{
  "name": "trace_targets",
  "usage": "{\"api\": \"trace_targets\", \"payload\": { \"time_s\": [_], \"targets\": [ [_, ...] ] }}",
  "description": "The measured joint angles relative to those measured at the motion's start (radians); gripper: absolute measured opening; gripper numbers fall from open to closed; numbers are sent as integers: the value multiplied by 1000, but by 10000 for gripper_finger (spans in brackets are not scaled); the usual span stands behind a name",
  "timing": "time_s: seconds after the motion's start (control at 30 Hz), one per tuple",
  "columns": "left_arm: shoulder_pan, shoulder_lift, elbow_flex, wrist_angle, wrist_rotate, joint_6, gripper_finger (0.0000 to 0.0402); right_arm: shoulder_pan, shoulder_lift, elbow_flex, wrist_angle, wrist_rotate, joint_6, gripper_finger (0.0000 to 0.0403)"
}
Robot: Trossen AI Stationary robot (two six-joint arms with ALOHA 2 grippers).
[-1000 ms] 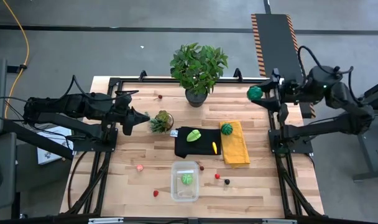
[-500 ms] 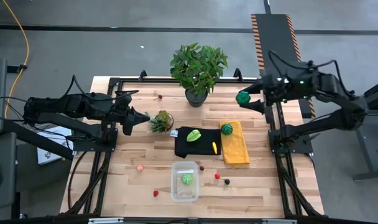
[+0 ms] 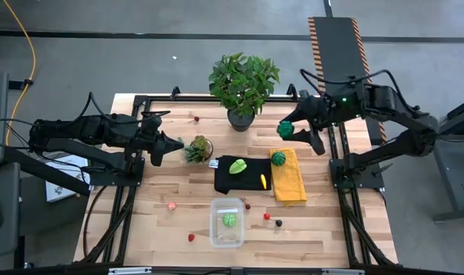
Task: Pick and placing Produce into tupperware
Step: Put the bell pepper into the bin
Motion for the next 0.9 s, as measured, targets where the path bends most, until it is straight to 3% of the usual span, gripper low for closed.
{"api": "trace_targets", "payload": {
  "time_s": [0.53,0.9],
  "targets": [
    [0,0,0,0,0,0,1,193,197,113,-8,-122,-1,213],
    [0,0,0,-1,4,4,1,298,312,115,-5,-101,24,213]
  ]
}}
